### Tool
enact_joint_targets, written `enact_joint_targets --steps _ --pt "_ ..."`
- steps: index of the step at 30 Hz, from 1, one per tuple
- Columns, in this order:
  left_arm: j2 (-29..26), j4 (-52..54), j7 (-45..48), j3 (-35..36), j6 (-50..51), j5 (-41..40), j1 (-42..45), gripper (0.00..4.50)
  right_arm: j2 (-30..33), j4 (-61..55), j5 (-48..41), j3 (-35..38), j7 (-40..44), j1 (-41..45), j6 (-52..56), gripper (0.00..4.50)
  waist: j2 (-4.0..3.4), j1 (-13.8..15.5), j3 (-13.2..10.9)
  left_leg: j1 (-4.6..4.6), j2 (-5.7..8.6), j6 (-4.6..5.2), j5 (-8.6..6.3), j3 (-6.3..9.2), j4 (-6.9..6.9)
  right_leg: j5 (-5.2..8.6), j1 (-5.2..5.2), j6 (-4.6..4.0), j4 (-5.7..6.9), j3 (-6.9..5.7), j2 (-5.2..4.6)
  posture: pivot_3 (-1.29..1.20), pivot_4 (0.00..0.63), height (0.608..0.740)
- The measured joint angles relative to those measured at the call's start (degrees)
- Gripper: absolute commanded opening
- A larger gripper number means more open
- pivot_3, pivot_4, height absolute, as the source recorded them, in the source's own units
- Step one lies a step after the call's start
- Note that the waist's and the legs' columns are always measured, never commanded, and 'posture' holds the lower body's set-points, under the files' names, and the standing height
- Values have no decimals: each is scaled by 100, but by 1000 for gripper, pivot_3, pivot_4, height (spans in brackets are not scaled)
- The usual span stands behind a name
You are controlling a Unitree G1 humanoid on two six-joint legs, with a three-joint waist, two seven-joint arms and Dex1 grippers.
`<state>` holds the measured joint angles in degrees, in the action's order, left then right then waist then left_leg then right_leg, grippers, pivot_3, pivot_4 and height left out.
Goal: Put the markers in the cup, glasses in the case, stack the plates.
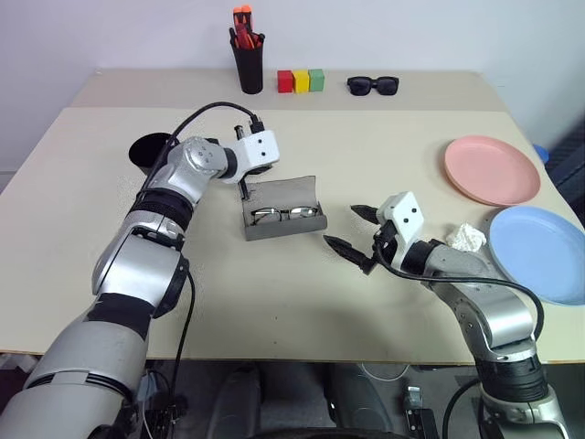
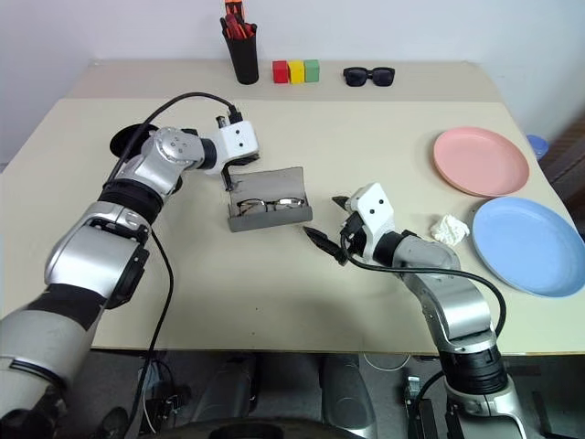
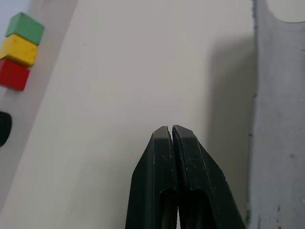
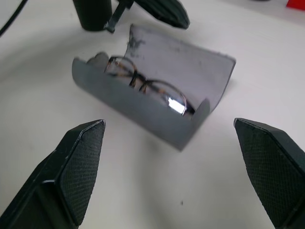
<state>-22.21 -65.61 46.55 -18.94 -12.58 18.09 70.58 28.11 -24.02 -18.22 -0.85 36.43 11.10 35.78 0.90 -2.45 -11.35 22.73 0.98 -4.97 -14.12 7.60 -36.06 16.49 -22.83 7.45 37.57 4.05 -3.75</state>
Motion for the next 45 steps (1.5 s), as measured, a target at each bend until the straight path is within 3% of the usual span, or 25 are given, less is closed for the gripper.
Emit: enact_joint_targets --steps 13,18,29,38,45 --pt "-3 -2 318 0 -52 17 -85 47 530 10 -306 710 295 -433 -215 4456 0 3 0 0 0 0 0 0 -4 0 1 0 2 0 0 0 150 740" --pt "-38 347 905 67 -97 -167 -336 47 713 15 -339 1070 303 -682 -234 4456 0 -4 0 -5 0 1 0 0 -3 0 5 0 3 1 0 0 150 740" --pt "-275 2795 2318 268 847 -990 -1525 47 716 21 -344 1086 265 -790 -306 4456 -3 9 2 -20 -1 1 0 1 -7 0 21 0 6 1 -1 0 150 740" --pt "-610 4735 2497 216 1702 -1210 -2554 47 807 204 -339 1150 340 -790 -410 4456 -4 8 3 -31 -1 1 0 2 -8 0 32 -1 6 2 -1 0 150 740" --pt "-703 5253 2124 255 1810 -1242 -2948 47 854 314 -324 1206 215 -792 -411 4456 -8 4 6 -37 -2 1 0 1 -11 0 40 -1 6 2 -2 0 150 740"
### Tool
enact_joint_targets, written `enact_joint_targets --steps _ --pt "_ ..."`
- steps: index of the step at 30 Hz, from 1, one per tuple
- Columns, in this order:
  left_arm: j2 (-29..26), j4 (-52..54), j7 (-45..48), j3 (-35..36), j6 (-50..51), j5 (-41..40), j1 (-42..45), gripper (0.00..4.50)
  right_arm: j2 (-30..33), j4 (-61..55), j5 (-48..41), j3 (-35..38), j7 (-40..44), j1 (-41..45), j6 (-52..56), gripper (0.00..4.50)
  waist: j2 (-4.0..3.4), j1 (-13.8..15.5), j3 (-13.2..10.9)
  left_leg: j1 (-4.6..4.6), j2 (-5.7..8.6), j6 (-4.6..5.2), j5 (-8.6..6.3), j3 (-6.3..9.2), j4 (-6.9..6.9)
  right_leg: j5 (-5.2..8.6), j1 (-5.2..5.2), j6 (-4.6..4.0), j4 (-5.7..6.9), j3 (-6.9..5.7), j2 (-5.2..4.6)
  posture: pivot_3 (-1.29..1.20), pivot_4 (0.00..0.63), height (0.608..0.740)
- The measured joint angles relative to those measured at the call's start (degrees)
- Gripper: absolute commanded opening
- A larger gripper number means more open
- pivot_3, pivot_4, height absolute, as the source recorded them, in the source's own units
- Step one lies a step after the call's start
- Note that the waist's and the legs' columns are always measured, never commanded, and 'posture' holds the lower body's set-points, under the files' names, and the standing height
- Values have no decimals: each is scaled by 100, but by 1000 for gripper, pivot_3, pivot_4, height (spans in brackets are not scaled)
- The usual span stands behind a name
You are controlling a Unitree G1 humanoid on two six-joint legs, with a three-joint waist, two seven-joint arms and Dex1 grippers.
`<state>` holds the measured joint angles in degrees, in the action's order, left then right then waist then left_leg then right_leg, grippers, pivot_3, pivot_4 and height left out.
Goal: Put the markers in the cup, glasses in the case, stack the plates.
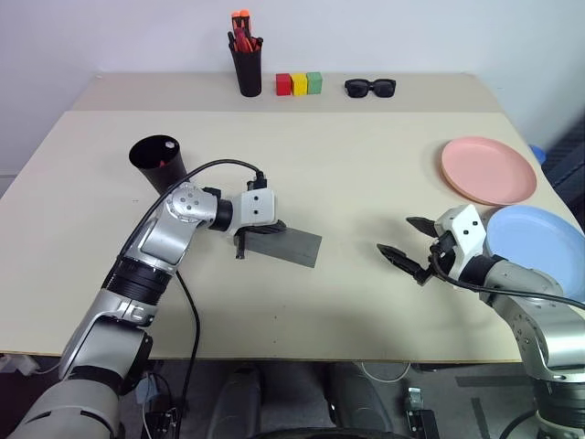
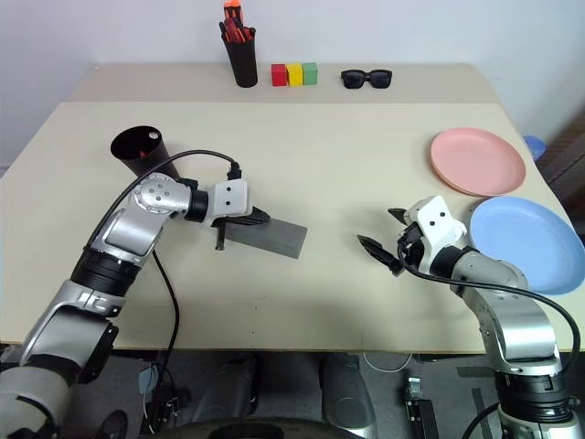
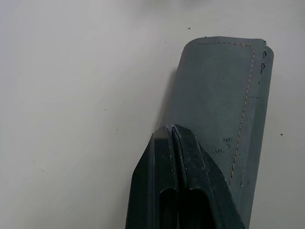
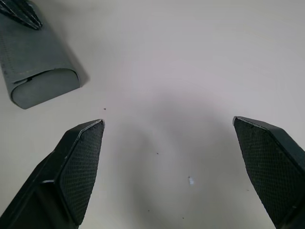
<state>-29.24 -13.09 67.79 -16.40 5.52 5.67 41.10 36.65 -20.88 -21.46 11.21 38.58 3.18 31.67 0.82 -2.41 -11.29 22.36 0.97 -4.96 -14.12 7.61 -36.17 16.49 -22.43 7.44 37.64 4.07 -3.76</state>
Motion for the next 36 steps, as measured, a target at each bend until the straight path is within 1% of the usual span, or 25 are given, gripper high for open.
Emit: enact_joint_targets --steps 1,3,5,8,10,12,13,14,16,18,20,21,25,28,36 --pt "116 -90 -157 43 6 -33 -2 47 0 35 15 30 -57 10 0 4456 0 4 0 1 0 0 0 -1 -2 0 0 0 0 0 0 0 150 740" --pt "558 -425 -678 402 -33 -310 11 47 -1 143 52 140 -209 67 -1 4456 5 40 -3 6 1 0 0 0 -7 0 -2 0 -1 -1 -1 0 150 740" --pt "854 -688 -1133 768 218 -653 226 47 -6 223 46 311 -343 155 -2 4456 9 49 -5 10 1 0 0 1 -10 -1 -6 1 0 -1 -1 0 150 740" --pt "940 -709 -1562 1421 727 -1175 912 47 1 266 -8 692 -503 221 5 4456 8 38 -5 11 1 0 0 1 -4 -1 -10 1 -1 -1 -1 0 150 740" --pt "966 -508 -1659 1679 794 -1435 1062 47 36 281 -18 860 -537 206 8 4456 -2 15 1 6 1 2 -1 -2 0 0 -5 2 -5 0 -2 0 150 740" --pt "1129 -85 -1512 1722 1166 -1890 933 566 137 403 -12 1083 -544 131 11 4456 -3 15 2 8 1 3 -2 -3 3 1 -5 3 -7 0 -3 0 150 740" --pt "1203 244 -1287 1676 1475 -2211 735 873 254 487 0 1196 -546 82 11 4456 -4 15 2 9 1 3 -2 -5 4 1 -7 3 -8 2 -4 0 150 740" --pt "1238 459 -1124 1584 1658 -2417 588 1281 337 559 22 1300 -557 28 11 4456 -3 15 1 9 1 3 -2 -5 3 1 -7 3 -8 1 -3 0 150 740" --pt "1251 929 -839 1349 2076 -2792 286 2362 532 816 114 1528 -564 -73 -22 4456 -2 17 1 7 1 3 -1 -5 -1 1 -5 2 -4 2 -3 0 150 740" --pt "1240 1208 -716 1184 2247 -2914 122 3234 647 1022 167 1710 -555 -186 -65 4456 -3 20 1 3 1 3 -1 -6 -1 0 0 1 -4 3 -2 0 150 740" --pt "1238 1444 -632 1024 2346 -3023 -20 4307 739 1177 240 1852 -555 -345 -81 4456 -3 18 1 -1 1 3 -1 -6 -4 0 5 1 -4 3 -1 0 150 740" --pt "1240 1496 -603 979 2393 -3058 -46 4410 754 1226 259 1898 -554 -406 -81 4456 -3 9 1 -1 1 3 -1 -6 -5 0 5 1 -4 4 -1 0 150 740" --pt "1184 1753 -400 777 2446 -3226 -74 4410 828 1344 308 2016 -467 -886 -65 4456 -3 6 1 -2 1 3 -1 -8 -4 0 5 1 -5 5 -1 0 150 740" --pt "1090 1770 -290 583 2316 -3154 -88 4410 829 1378 292 2056 -328 -1174 21 4456 -3 2 1 -3 1 3 -1 -9 -5 0 7 1 -6 6 0 0 150 740" --pt "831 1594 77 75 1571 -2652 -93 4410 828 1563 290 2018 -207 -1250 35 4456 -3 9 2 -3 1 4 -1 -14 -4 1 8 1 -9 10 0 0 150 740"
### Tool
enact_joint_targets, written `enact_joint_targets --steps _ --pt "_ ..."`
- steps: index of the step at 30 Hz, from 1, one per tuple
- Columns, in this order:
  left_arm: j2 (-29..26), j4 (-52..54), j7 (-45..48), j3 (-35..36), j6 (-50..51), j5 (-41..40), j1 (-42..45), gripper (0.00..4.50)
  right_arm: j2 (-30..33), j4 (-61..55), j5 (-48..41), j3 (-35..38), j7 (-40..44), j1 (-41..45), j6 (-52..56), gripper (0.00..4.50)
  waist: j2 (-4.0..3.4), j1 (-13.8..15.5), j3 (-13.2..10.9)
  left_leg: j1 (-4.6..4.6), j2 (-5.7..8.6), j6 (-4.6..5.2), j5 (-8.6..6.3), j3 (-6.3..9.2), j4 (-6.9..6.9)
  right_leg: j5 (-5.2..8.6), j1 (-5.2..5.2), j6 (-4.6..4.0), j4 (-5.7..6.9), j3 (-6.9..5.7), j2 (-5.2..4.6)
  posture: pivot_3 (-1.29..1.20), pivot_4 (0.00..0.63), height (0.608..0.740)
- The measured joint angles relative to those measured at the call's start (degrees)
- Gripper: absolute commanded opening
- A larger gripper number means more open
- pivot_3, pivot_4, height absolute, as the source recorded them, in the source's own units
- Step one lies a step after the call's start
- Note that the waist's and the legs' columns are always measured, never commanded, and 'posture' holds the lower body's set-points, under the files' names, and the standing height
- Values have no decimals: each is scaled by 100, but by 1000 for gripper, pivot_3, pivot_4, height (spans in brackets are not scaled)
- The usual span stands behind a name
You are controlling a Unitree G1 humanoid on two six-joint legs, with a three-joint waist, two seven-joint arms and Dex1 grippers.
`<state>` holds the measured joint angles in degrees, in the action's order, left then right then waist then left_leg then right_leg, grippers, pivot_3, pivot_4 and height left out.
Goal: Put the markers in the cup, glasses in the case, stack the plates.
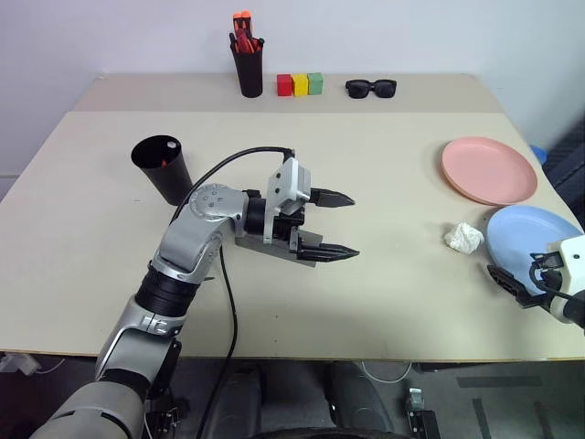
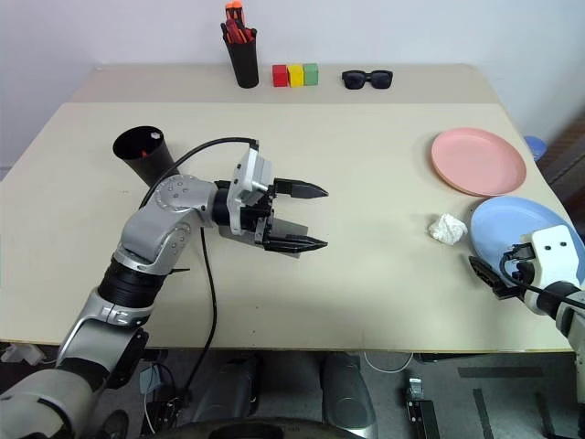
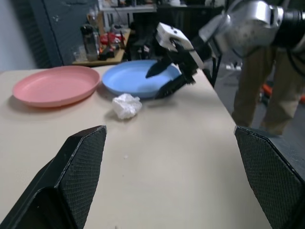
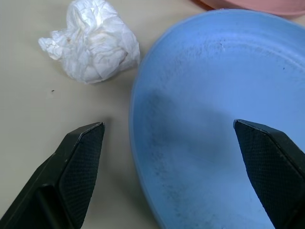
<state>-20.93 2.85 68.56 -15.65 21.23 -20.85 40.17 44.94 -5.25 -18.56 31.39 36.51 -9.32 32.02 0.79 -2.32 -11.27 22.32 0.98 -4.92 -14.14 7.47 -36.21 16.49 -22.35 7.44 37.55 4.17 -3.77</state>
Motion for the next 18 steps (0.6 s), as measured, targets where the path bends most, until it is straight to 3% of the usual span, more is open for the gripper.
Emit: enact_joint_targets --steps 9,13,18 --pt "-167 -190 123 -216 -478 423 -124 4410 -39 32 29 -260 -79 173 14 4456 -1 -7 0 0 0 0 0 0 1 0 0 0 -1 0 0 0 150 740" --pt "-169 -292 120 -314 -480 477 -259 4500 -130 161 32 -421 -132 267 0 3112 -1 -2 0 2 0 0 0 0 -2 0 0 0 -1 0 -1 0 150 740" --pt "-184 -287 95 -314 -474 488 -259 4500 -130 342 61 -463 -153 345 -141 526 -1 2 1 1 0 0 0 1 -1 0 1 0 -1 0 -1 0 150 740"
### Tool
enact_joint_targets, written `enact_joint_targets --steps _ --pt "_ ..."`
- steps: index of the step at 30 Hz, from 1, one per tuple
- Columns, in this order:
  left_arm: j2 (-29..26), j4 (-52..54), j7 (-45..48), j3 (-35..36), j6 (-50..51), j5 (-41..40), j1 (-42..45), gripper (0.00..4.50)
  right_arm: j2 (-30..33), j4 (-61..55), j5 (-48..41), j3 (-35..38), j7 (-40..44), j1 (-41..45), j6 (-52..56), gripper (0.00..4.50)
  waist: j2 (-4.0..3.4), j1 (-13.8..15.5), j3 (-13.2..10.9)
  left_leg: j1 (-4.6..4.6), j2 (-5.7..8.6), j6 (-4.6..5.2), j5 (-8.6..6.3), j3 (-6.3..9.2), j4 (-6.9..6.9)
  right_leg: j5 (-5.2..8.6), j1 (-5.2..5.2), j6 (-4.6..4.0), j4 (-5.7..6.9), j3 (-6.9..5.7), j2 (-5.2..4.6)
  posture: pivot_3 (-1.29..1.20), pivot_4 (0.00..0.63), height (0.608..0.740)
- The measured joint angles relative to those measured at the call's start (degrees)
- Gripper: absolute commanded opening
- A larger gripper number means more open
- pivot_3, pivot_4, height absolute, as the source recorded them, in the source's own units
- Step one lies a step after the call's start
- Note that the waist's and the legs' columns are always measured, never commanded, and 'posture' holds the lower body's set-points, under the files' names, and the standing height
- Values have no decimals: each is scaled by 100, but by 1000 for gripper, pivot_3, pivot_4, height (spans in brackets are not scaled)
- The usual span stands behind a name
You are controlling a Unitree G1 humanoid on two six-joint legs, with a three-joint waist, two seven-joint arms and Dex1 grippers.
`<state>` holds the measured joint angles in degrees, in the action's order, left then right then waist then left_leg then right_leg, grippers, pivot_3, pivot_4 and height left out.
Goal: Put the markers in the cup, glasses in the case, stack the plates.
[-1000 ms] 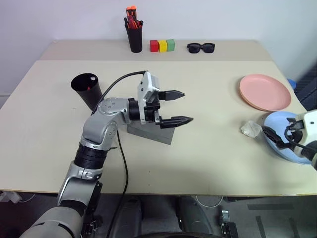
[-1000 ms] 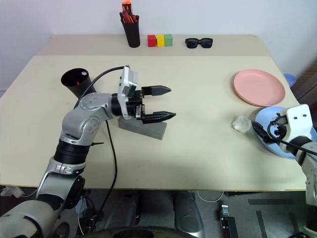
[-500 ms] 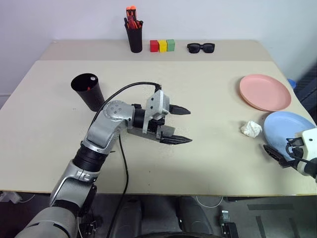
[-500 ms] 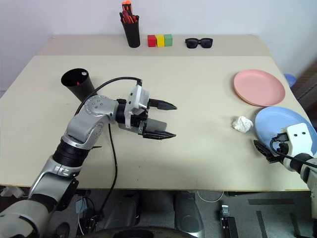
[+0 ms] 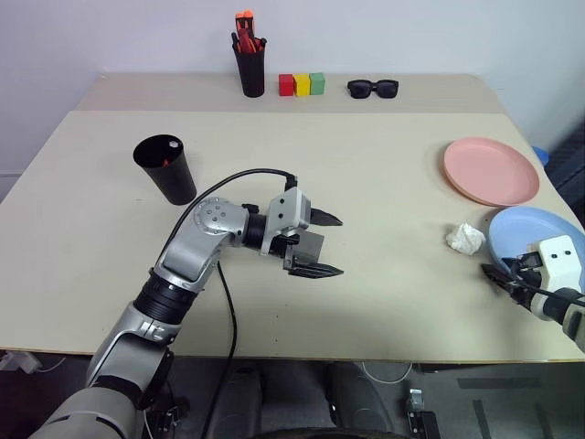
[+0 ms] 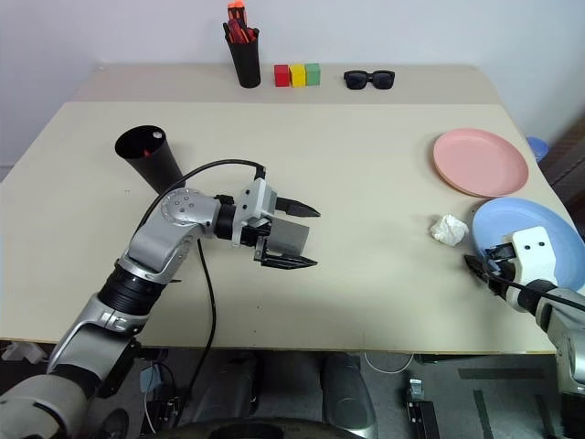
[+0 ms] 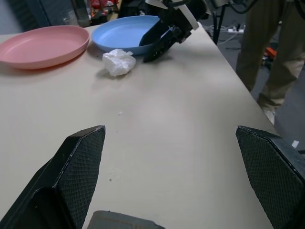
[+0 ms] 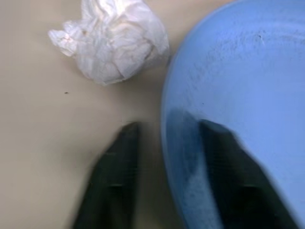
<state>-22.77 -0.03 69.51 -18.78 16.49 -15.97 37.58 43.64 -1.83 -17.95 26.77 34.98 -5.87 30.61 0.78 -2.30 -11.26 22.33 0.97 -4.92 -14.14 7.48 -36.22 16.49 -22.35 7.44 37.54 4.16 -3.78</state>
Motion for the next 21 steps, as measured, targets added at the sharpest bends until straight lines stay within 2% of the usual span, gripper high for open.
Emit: enact_joint_targets --steps 1,10,16,21 --pt "-14 0 -5 0 2 1 -1 4500 1 -2 32 -2 -17 31 -71 52 0 0 0 0 0 0 0 0 -1 0 1 0 0 0 0 0 150 740" --pt "-18 21 -128 2 17 1 -27 4500 29 514 625 -160 -466 316 -738 52 2 -2 1 -3 1 0 0 -2 -3 0 4 0 -1 1 -1 0 150 740" --pt "33 63 -259 -3 48 3 -108 4500 379 1672 1288 -289 -1093 1419 -1618 52 -8 -36 3 -3 0 1 0 -4 6 0 -5 0 0 5 1 0 150 740" --pt "27 155 -378 4 68 5 -178 4500 469 2505 1508 -740 -1095 2632 -2113 52 -9 -45 4 -4 -1 1 1 -9 4 -1 -4 0 0 9 2 0 150 740"
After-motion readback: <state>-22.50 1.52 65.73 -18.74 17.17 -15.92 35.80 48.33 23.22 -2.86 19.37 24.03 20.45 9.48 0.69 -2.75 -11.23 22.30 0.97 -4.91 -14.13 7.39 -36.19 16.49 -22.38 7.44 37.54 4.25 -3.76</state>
